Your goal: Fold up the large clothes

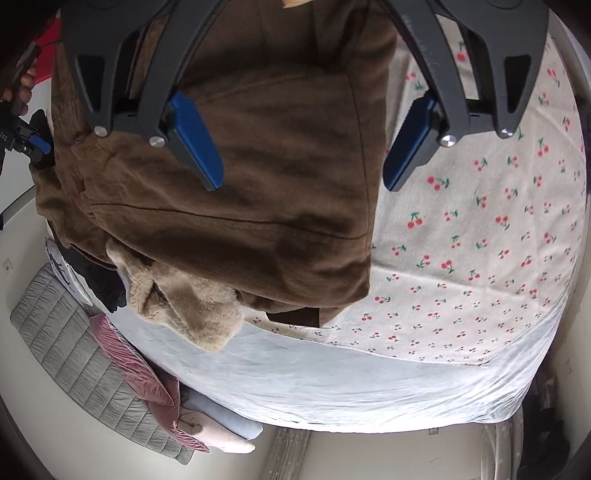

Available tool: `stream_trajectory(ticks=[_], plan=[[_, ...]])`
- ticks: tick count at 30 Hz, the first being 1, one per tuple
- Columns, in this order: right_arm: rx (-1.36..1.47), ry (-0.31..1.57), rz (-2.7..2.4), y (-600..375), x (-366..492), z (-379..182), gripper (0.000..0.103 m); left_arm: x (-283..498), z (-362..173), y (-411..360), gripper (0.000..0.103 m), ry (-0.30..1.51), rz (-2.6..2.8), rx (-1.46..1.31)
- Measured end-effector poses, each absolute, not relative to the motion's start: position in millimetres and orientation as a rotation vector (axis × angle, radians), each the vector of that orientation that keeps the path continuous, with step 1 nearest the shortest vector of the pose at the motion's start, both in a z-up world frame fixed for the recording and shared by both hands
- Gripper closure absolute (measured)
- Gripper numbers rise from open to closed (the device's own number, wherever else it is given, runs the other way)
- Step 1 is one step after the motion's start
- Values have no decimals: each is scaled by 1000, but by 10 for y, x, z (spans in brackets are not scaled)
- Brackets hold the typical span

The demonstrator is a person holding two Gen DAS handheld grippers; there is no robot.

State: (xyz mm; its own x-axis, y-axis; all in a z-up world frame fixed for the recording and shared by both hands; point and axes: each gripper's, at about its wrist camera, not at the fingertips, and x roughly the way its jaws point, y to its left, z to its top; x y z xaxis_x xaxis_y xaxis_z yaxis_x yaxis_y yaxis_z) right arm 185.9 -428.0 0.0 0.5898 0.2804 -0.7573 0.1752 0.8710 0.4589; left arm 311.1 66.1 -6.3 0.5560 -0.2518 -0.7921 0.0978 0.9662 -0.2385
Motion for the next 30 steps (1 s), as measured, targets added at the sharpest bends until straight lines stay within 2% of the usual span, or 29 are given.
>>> stream_trajectory(ticks=[5, 15, 22, 30], plan=[[597, 861, -66, -4875, 1563, 135, 26, 2763, 119, 620, 7, 962, -166, -152], [678, 752, -253, -5787, 1357, 236, 26, 2307, 76, 568, 6, 991, -182, -282], [857, 663, -396, -6765, 1224, -26, 26, 2263, 44, 680, 6, 879, -100, -319], [1016, 631, -531, -7374, 1371, -471, 26, 2255, -10, 641, 6, 882, -115, -275]])
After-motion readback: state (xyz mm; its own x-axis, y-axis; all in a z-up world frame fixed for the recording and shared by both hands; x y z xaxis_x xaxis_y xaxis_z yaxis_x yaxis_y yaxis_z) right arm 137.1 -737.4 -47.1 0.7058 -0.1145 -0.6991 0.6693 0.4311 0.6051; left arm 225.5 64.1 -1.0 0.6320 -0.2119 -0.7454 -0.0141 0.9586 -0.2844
